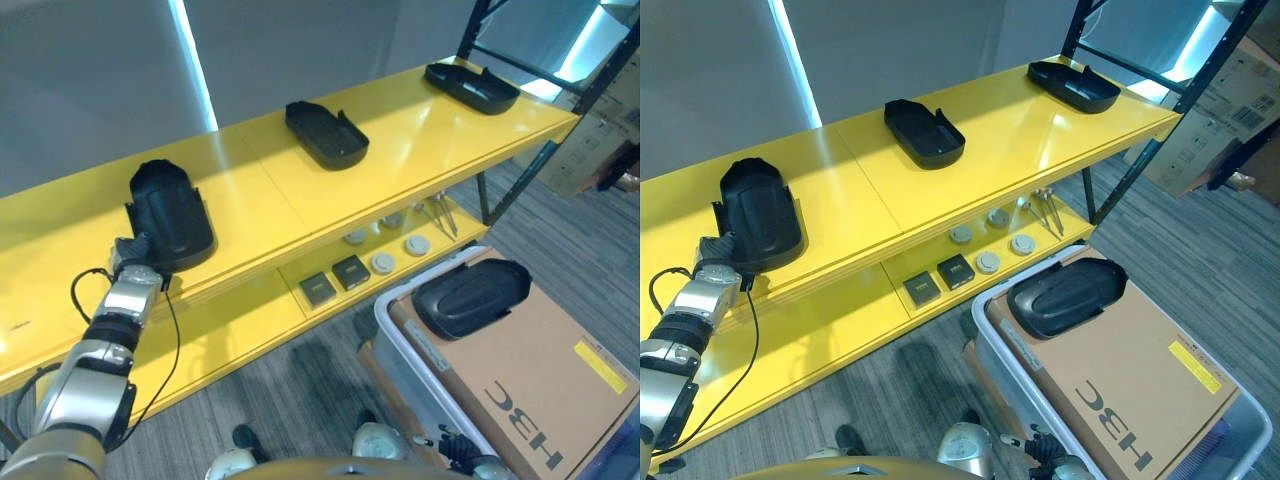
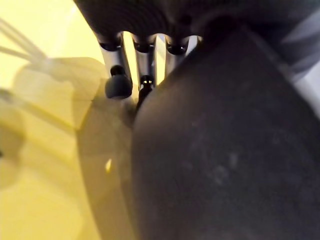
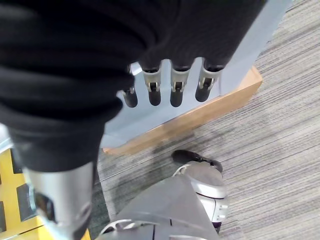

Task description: Move parts from the plastic box to the shelf.

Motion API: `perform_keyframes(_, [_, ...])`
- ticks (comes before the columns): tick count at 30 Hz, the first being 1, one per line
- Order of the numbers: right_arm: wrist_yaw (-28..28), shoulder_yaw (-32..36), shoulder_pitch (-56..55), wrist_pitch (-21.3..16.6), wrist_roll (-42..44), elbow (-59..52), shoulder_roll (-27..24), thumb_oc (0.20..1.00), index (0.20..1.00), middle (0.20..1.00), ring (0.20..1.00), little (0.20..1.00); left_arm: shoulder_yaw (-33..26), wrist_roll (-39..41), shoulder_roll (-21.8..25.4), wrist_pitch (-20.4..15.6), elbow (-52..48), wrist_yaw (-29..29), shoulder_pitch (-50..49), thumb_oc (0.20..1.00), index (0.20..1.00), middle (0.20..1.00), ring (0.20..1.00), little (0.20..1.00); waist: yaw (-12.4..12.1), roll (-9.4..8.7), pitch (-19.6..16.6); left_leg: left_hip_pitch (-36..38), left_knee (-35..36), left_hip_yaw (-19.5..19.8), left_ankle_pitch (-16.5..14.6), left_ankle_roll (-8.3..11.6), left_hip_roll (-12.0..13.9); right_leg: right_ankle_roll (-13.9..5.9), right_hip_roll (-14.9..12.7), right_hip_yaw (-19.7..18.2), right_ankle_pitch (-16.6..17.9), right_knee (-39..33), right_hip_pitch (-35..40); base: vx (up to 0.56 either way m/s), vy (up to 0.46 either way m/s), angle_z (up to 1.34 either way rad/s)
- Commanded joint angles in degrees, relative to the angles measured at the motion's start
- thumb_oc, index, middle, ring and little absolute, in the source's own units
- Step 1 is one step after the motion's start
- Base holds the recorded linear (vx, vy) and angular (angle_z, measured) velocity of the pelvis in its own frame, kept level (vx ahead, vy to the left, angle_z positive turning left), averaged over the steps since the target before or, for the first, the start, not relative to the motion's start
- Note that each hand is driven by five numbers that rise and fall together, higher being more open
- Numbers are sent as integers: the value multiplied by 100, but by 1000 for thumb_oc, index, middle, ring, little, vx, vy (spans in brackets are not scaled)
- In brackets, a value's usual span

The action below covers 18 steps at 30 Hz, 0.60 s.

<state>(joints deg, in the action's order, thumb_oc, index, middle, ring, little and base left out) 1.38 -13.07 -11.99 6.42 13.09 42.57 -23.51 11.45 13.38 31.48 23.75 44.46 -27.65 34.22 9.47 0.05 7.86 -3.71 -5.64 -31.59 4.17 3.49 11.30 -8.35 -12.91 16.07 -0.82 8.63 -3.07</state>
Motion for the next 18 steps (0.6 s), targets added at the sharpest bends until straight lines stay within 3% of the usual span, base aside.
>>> perform_keyframes(1, [-94, -128, 113, -143, -106, -80, 25, 1000, 1000, 1000, 1000, 1000, -128, -29, 66, -52, 388, -195, 588, 200, 200, 200, 200, 200, -50, -73, 183, 264, -261, 508, -321, 329, 614, -308, -112, -102, -55, 73, -46, 39, -16, -4])
perform_keyframes(8, [-40, -191, 69, -159, -104, -96, 31, 1000, 1000, 1000, 1000, 1000, -131, 82, 171, -57, 670, -312, 705, 200, 200, 200, 200, 200, -25, -113, 183, 281, -245, 475, -317, 352, 641, -317, -98, -107, -55, 4, 8, 10, -4, -1])
perform_keyframes(9, [-41, -196, 74, -172, -86, -86, 25, 1000, 1000, 1000, 1000, 1000, -130, 92, 186, -97, 724, -300, 733, 473, 473, 473, 473, 473, -20, -119, 191, 271, -245, 474, -312, 355, 645, -318, -96, -112, -52, 0, 1, 0, 0, 0])
perform_keyframes(10, [-55, -195, 75, -177, -71, -85, 15, 1000, 1000, 1000, 1000, 1000, -135, 77, 193, -115, 741, -291, 753, 1000, 1000, 1000, 1000, 1000, -23, -131, 194, 253, -254, 481, -312, 360, 651, -320, -94, -118, -54, -4, -5, 0, 0, 0])
perform_keyframes(18, [-91, -264, 74, -239, -135, -109, 30, 1000, 1000, 1000, 1000, 1000, -147, -101, 291, -561, 644, -459, 800, 1000, 1000, 1000, 1000, 1000, -71, -148, 186, 307, -175, 511, -300, 381, 631, -325, -91, -87, -20, -143, 92, -15, -6, 0])
